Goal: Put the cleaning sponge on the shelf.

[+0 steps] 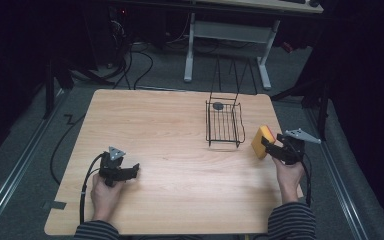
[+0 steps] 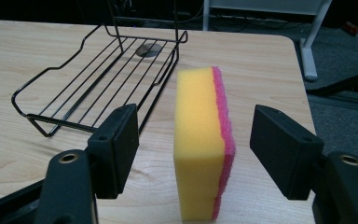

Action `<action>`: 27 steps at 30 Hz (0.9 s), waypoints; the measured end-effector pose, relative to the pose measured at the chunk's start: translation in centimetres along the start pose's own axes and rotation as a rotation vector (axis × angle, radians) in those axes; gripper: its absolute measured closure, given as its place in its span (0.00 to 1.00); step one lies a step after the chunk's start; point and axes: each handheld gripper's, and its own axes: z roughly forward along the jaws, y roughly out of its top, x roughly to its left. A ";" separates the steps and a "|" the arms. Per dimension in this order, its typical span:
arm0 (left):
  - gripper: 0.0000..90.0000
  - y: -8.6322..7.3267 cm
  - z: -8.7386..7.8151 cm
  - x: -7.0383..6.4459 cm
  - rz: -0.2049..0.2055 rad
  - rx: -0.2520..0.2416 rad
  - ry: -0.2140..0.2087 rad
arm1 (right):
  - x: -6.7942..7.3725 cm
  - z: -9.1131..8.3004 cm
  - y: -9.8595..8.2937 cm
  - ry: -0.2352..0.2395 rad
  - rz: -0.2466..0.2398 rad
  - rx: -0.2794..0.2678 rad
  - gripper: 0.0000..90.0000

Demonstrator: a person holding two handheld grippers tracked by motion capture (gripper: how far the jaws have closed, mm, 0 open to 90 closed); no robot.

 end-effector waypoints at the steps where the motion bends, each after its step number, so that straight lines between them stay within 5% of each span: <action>1: 0.19 0.0 0.0 0.0 0.000 0.000 0.000 | 0.0 0.1 0.0 0.000 0.007 0.004 0.37; 27: 0.19 0.0 0.0 0.0 0.000 0.000 0.000 | 0.0 3.3 -1.2 -0.011 0.017 0.077 0.42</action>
